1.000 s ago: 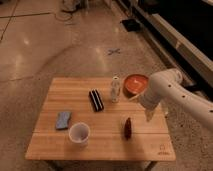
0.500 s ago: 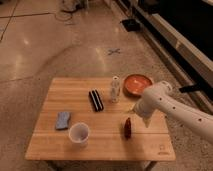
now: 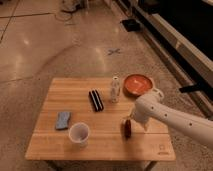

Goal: Place the pepper in the ceramic bowl

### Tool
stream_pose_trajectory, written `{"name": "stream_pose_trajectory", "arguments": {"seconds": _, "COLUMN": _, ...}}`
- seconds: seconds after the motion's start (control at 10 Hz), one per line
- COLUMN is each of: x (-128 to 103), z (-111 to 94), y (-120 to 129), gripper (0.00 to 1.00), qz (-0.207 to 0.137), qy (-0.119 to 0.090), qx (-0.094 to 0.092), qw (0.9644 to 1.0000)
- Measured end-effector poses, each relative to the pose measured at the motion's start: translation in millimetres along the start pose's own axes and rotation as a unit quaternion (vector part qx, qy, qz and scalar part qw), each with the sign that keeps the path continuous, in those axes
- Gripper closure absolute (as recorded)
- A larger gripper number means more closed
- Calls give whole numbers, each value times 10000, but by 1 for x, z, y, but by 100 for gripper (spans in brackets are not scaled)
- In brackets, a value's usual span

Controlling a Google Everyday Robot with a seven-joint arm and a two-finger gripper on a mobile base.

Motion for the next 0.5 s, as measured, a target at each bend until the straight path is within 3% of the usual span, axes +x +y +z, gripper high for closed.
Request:
{"name": "stream_pose_trajectory", "arguments": {"seconds": 0.3, "x": -8, "z": 11, "y": -5, "gripper": 22, "qz": -66, "qy": 10, "qx": -107, "qw": 9999}}
{"name": "stream_pose_trajectory", "arguments": {"seconds": 0.5, "x": -12, "z": 16, "y": -7, "gripper": 43, "qz": -110, "qy": 20, "qx": -208, "qw": 9997}}
